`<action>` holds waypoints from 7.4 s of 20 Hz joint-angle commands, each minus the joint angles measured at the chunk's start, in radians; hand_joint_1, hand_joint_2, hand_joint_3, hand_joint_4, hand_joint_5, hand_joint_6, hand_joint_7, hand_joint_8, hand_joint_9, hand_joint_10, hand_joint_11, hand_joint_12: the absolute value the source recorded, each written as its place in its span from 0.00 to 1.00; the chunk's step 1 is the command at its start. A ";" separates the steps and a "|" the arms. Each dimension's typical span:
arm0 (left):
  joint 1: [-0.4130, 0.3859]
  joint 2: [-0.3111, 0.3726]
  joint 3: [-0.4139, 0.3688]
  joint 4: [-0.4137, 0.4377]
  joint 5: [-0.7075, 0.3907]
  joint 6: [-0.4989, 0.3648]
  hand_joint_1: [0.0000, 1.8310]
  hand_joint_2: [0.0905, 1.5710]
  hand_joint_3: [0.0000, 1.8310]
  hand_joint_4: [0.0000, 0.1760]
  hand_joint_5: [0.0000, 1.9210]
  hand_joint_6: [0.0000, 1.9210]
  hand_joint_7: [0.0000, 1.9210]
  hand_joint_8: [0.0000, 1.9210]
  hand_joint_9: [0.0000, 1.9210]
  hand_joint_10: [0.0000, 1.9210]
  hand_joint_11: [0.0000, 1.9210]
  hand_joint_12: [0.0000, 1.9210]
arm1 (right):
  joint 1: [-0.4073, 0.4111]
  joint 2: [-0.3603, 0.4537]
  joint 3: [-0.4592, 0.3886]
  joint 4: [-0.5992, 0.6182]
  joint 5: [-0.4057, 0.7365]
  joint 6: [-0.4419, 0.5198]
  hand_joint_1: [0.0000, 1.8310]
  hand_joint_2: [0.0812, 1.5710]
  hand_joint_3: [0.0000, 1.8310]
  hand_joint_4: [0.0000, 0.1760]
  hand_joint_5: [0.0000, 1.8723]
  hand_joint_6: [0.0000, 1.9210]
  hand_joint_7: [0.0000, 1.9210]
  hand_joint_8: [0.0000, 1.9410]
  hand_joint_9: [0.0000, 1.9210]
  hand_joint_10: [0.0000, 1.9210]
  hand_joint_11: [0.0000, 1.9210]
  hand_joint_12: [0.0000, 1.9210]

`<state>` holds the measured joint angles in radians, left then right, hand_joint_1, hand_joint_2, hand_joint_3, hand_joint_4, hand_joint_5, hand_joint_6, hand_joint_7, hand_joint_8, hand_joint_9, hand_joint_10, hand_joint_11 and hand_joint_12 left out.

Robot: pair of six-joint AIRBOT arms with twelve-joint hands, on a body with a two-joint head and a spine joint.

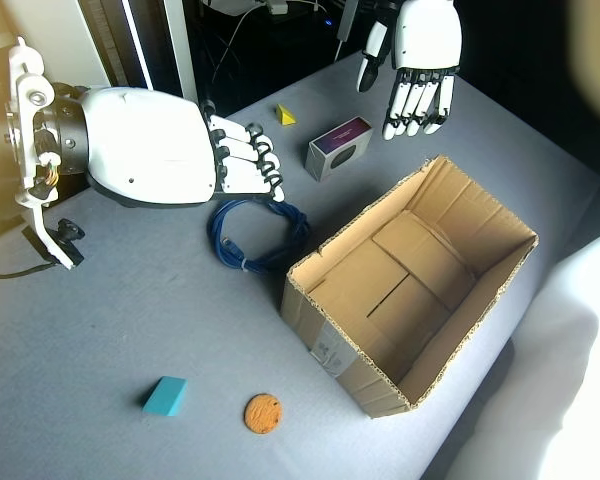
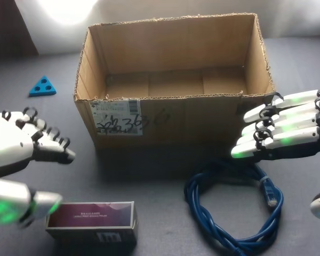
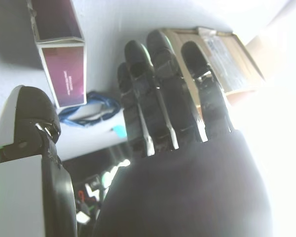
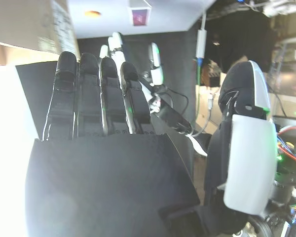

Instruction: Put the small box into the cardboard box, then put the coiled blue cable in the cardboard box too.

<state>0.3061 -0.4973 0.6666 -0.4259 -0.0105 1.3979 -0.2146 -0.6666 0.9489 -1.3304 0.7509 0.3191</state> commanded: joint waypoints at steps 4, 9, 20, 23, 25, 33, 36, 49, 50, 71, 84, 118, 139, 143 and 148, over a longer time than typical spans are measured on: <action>-0.007 0.005 0.004 0.009 -0.070 0.000 0.00 0.84 0.01 0.00 0.15 0.00 0.12 0.00 0.09 0.00 0.00 0.15 | 0.010 0.007 -0.003 0.063 0.006 -0.053 0.00 0.80 0.00 0.00 0.10 0.00 0.12 0.00 0.11 0.00 0.00 0.18; -0.012 0.005 0.003 0.006 -0.084 0.000 0.00 0.84 0.00 0.00 0.14 0.00 0.12 0.00 0.09 0.00 0.00 0.15 | 0.009 -0.013 -0.003 0.063 -0.044 -0.115 0.00 0.81 0.00 0.00 0.10 0.00 0.11 0.00 0.10 0.00 0.00 0.17; -0.013 0.003 0.005 -0.022 -0.145 -0.009 0.11 0.76 0.00 0.00 0.12 0.00 0.10 0.00 0.07 0.00 0.00 0.12 | -0.001 -0.014 -0.004 0.062 -0.044 -0.120 0.00 0.80 0.00 0.00 0.07 0.00 0.09 0.00 0.07 0.00 0.00 0.10; -0.021 0.002 0.023 -0.022 -0.137 -0.015 0.22 0.71 0.00 0.00 0.10 0.00 0.09 0.00 0.07 0.00 0.00 0.14 | -0.004 -0.014 -0.004 0.057 -0.044 -0.120 0.00 0.80 0.00 0.00 0.07 0.00 0.08 0.00 0.06 0.00 0.00 0.09; -0.020 0.001 0.031 -0.022 -0.119 -0.011 0.25 0.70 0.00 0.00 0.08 0.00 0.08 0.00 0.06 0.00 0.00 0.12 | -0.004 -0.014 -0.004 0.055 -0.044 -0.120 0.00 0.80 0.00 0.00 0.06 0.00 0.08 0.00 0.06 0.00 0.00 0.08; -0.009 0.005 0.041 -0.001 -0.001 -0.005 0.45 0.64 0.00 0.00 0.05 0.00 0.05 0.00 0.03 0.00 0.00 0.04 | -0.005 -0.014 -0.005 0.046 -0.044 -0.120 0.00 0.80 0.00 0.00 0.10 0.00 0.11 0.00 0.10 0.00 0.00 0.14; -0.008 0.005 0.043 0.004 0.024 -0.005 0.51 0.63 0.00 0.00 0.05 0.00 0.05 0.00 0.03 0.00 0.00 0.03 | -0.005 -0.014 -0.006 0.039 -0.044 -0.120 0.00 0.80 0.00 0.00 0.08 0.00 0.11 0.00 0.09 0.00 0.00 0.13; 0.074 -0.039 -0.014 -0.007 -0.098 -0.004 0.55 0.63 0.00 0.00 0.07 0.01 0.06 0.00 0.04 0.01 0.02 0.01 | -0.008 -0.014 -0.016 0.024 -0.039 -0.120 0.00 0.81 0.00 0.00 0.11 0.00 0.12 0.00 0.11 0.00 0.00 0.15; 0.089 -0.047 -0.012 -0.014 -0.113 -0.003 0.55 0.63 0.00 0.00 0.08 0.00 0.06 0.00 0.04 0.00 0.02 0.01 | -0.008 -0.014 -0.016 0.023 -0.039 -0.120 0.00 0.81 0.00 0.00 0.10 0.00 0.12 0.00 0.11 0.00 0.00 0.16; 0.136 -0.161 -0.043 -0.797 -0.290 0.735 0.53 0.64 0.00 0.00 0.10 0.00 0.09 0.00 0.06 0.00 0.00 0.10 | -0.008 -0.014 -0.016 0.018 -0.038 -0.120 0.00 0.81 0.00 0.00 0.10 0.00 0.12 0.00 0.10 0.00 0.00 0.16; 0.165 -0.247 -0.104 -0.779 -0.370 0.741 0.57 0.63 0.00 0.00 0.12 0.01 0.11 0.00 0.09 0.00 0.00 0.20 | -0.009 -0.014 -0.016 0.018 -0.035 -0.120 0.00 0.81 0.00 0.00 0.10 0.00 0.12 0.00 0.11 0.00 0.00 0.19; 0.200 -0.341 -0.112 -0.706 -0.462 0.742 0.63 0.80 0.00 0.00 0.32 0.74 0.40 0.75 0.40 0.28 0.15 0.69 | -0.009 -0.013 -0.021 0.018 -0.015 -0.120 0.00 0.81 0.00 0.00 0.14 0.01 0.14 0.00 0.12 0.00 0.00 0.22; -0.016 -0.195 -0.094 -0.524 -0.237 0.625 0.73 0.78 0.00 0.00 0.42 0.57 0.37 0.79 0.31 0.85 0.15 0.81 | -0.009 -0.012 -0.021 0.017 -0.007 -0.120 0.00 0.81 0.00 0.00 0.12 0.00 0.14 0.00 0.12 0.00 0.00 0.22; -0.083 -0.186 -0.066 -0.520 -0.191 0.624 0.73 0.77 0.00 0.00 0.43 0.56 0.39 0.76 0.32 0.83 0.17 0.81 | -0.010 -0.012 -0.021 0.012 -0.001 -0.120 0.00 0.82 0.00 0.00 0.12 0.00 0.13 0.00 0.11 0.00 0.00 0.23; -0.187 -0.173 -0.039 -0.511 -0.143 0.624 0.73 0.76 0.00 0.00 0.43 0.56 0.41 0.73 0.33 0.81 0.18 0.80 | -0.010 -0.012 -0.021 0.011 -0.001 -0.120 0.00 0.81 0.00 0.00 0.11 0.00 0.12 0.00 0.10 0.00 0.00 0.20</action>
<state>0.1284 -0.6853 0.6250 -0.9504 -0.1078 2.0193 -0.2291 -0.6891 0.9321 -1.3766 0.6991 0.1982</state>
